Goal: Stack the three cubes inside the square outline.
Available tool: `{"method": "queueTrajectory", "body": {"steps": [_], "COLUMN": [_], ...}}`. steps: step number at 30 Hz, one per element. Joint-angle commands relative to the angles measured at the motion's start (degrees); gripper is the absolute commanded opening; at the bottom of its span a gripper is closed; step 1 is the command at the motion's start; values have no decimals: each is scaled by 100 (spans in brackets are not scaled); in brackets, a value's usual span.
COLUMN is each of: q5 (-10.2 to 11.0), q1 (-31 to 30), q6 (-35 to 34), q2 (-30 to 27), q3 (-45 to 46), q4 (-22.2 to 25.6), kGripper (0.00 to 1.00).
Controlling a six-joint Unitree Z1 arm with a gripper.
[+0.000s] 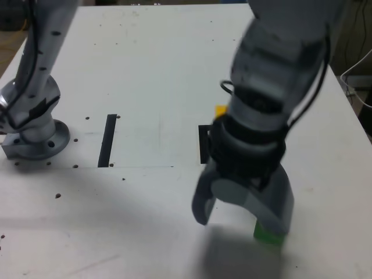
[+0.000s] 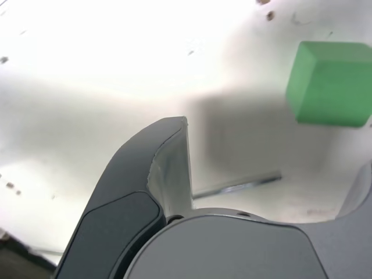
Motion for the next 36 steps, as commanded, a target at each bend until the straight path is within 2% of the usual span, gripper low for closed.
{"method": "queueTrajectory", "body": {"steps": [1, 5, 14, 26, 32, 36], "q5": [131, 225, 99, 59, 162, 176], "q1": [31, 113, 275, 406, 426, 441], "q6": [22, 34, 170, 202, 207, 207], "q2": [56, 141, 477, 834, 832, 855], "q3": [-106, -203, -405, -606, -755, -862], "q4": [-60, -99, -130, -203, -109, 4], "kGripper": [99, 99, 97, 95, 96, 90]}}
